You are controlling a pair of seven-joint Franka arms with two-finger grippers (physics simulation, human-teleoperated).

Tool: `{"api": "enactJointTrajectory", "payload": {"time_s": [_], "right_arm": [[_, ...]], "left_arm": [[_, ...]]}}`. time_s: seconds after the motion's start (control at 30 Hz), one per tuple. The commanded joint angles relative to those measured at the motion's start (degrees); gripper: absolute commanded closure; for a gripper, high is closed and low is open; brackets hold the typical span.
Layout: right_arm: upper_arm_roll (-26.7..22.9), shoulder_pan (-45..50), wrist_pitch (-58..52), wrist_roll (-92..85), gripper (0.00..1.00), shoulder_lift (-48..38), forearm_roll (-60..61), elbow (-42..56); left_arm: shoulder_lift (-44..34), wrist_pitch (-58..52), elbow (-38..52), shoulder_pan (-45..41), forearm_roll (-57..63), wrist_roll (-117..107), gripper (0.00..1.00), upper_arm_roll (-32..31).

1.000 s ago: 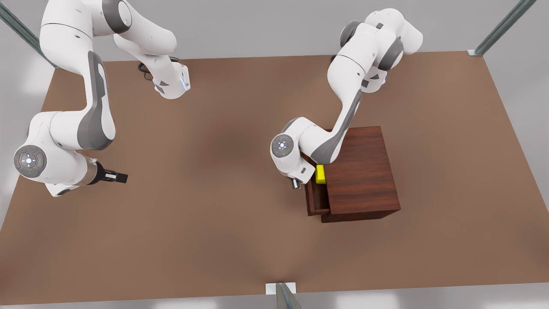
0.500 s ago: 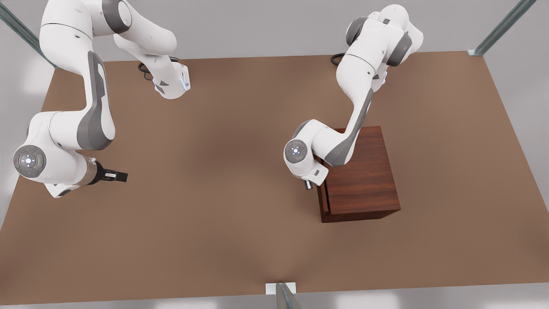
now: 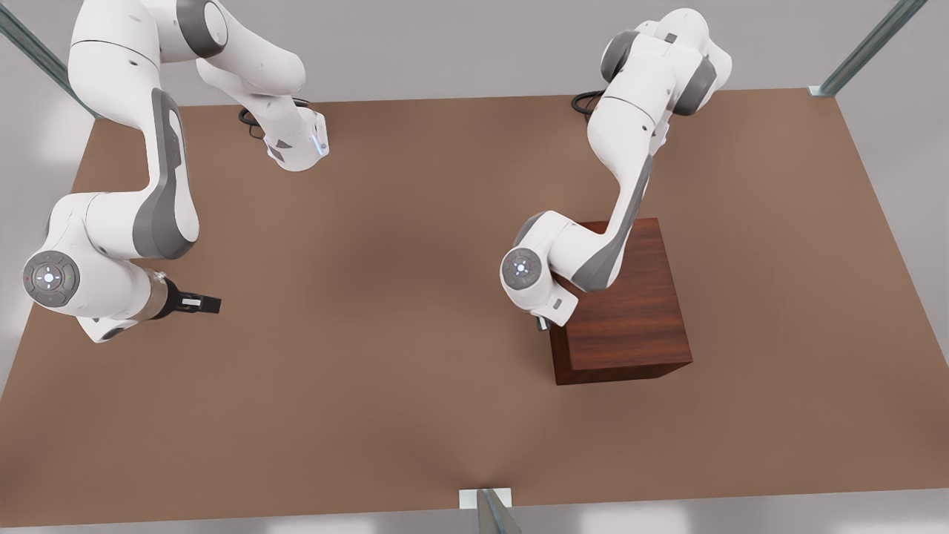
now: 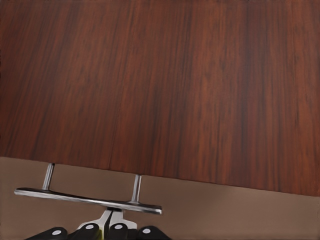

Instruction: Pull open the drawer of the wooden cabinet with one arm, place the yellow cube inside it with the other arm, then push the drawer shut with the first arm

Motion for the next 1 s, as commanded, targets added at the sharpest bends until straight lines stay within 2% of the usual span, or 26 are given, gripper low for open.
{"api": "enactJointTrajectory", "payload": {"time_s": [0.0, 0.03, 0.07, 0.13, 0.23, 0.3, 0.33, 0.4, 0.43, 0.47, 0.57, 0.63, 0.83, 0.87, 0.9, 0.97], "right_arm": [[0.0, 0.0, 0.0, -1.1, 0.0, -0.1, 0.1, 0.0], [0.0, 0.0, 0.0, -1.1, 0.0, -0.1, -0.1, 0.0], [0.0, 0.0, 0.0, -1.2, 0.0, -0.1, -0.1, 0.0], [0.0, 0.0, 0.0, -1.2, 0.0, -0.1, -0.1, 0.0], [0.0, 0.0, 0.0, -1.2, 0.0, -0.1, -0.1, 0.0], [0.0, -0.1, 0.0, -1.3, 0.0, -0.1, -0.1, 0.0], [0.0, -0.1, 0.0, -1.3, 0.0, -0.1, -0.1, 0.0], [0.0, -0.1, 0.0, -1.3, 0.0, -0.1, -0.1, 0.0], [0.0, 0.0, 0.0, -1.3, 0.0, -0.1, -0.1, 0.0], [0.0, -0.1, 0.0, -1.3, 0.0, -0.1, -0.1, 0.0], [0.0, -0.1, 0.0, -1.3, 0.0, -0.1, -0.1, 0.0], [0.0, 0.0, 0.0, -1.3, 0.0, -0.1, -0.1, 0.0], [0.0, 0.0, 0.0, -1.2, 0.0, -0.1, -0.1, 0.0], [0.0, 0.0, 0.0, -1.2, 0.0, -0.1, -0.1, 0.0], [0.0, 0.0, 0.0, -1.2, 0.0, -0.1, -0.1, 0.0], [0.0, 0.0, 0.0, -1.2, 0.0, -0.1, -0.1, 0.0]], "left_arm": [[-1.0, -0.3, 0.6, 0.0, -2.4, 2.3, 1.0, 0.0], [-1.7, -0.2, 2.2, 0.0, -3.9, 2.2, 0.42, 0.0], [-2.4, -0.3, 3.8, 0.0, -4.4, 1.9, 0.0, 0.1], [-7.4, -1.4, 3.2, 0.7, -5.3, 11.7, 0.0, -0.1], [-17.2, -15.5, 0.6, 12.3, -10.0, 72.2, 0.0, 0.1], [-20.1, -23.5, 1.0, 26.7, -15.2, 125.8, 0.0, 0.1], [-20.7, -22.2, 0.9, 28.9, -15.0, 135.4, 0.0, 0.1], [-20.8, -13.0, -2.4, 28.8, -15.3, 140.1, 0.0, -0.5], [-24.4, -4.4, -8.7, 29.2, -15.6, 147.1, 0.0, 0.1], [-32.3, 9.0, -23.6, 29.4, -15.7, 147.2, 0.0, 0.6], [-31.7, 5.1, -22.5, 29.2, -15.4, 147.0, 0.0, 0.7], [-31.7, 2.0, -23.4, 29.7, -15.5, 145.8, 0.0, 3.0], [-31.5, 0.9, -23.0, 28.7, -10.3, 136.1, 0.0, 3.0], [-31.9, -0.2, -22.9, 26.9, -9.3, 131.3, 0.0, 2.5], [-32.0, -0.7, -22.6, 20.7, -4.4, 121.4, 0.0, 2.4], [-33.2, -3.1, -22.1, 20.3, -4.9, 127.4, 0.0, 3.0]]}}
